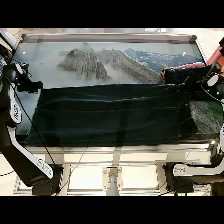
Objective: Fold the clothes and pants, and hang the long-sleeved shirts on hangers.
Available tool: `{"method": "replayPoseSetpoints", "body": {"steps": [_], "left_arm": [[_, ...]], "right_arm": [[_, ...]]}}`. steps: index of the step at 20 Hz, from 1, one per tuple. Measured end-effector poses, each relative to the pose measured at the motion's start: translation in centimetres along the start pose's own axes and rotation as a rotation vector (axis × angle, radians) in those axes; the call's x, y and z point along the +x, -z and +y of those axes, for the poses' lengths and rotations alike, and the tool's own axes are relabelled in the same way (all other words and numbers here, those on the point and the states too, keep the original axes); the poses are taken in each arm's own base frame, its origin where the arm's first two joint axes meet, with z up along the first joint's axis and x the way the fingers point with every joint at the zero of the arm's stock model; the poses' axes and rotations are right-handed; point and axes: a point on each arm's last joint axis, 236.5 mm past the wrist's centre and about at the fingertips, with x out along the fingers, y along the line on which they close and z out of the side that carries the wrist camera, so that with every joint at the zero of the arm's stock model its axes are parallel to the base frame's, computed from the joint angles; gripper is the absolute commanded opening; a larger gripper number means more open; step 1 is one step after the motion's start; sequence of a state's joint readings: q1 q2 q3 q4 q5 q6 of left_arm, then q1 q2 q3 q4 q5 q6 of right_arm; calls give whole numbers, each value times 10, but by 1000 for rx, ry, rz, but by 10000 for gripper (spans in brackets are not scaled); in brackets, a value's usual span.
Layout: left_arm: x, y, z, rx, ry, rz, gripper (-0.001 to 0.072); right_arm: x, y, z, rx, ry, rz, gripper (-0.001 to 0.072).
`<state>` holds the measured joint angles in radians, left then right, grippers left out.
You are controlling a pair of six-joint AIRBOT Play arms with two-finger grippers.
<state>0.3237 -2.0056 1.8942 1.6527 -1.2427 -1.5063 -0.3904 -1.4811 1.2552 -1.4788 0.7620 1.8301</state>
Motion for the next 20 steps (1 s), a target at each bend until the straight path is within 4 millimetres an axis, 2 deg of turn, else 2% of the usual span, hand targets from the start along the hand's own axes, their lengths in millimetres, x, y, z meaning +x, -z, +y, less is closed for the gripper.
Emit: {"method": "replayPoseSetpoints", "body": {"steps": [1,2,3,4,5,6,10,14,15,16,20], "left_arm": [[-2,-1,0,-6,0,-5,23],[-4,-2,0,-7,-1,-8,24],[-7,-2,1,-11,-1,-13,70],[-9,-3,2,-13,-1,-17,255],[-11,-4,2,-13,-2,-20,472],[-13,-3,2,-10,-1,-20,521],[-15,0,1,16,6,-7,521],[-16,4,2,45,10,9,521],[-17,7,2,62,15,18,520],[-20,9,3,70,29,23,520],[-47,14,14,29,116,2,487]], "right_arm": [[0,-2,-6,10,13,2,335],[0,-2,-12,9,27,12,441],[0,1,-16,-7,37,31,446],[0,4,-20,-32,45,50,446],[-2,7,-21,-58,49,68,446],[-4,10,-23,-80,54,88,446],[-15,27,-28,-174,66,198,446],[-28,70,-27,-220,39,389,447],[-32,82,-25,-230,20,445,464],[-38,95,-22,-240,0,498,558],[-63,127,-22,-303,-42,625,578]]}}
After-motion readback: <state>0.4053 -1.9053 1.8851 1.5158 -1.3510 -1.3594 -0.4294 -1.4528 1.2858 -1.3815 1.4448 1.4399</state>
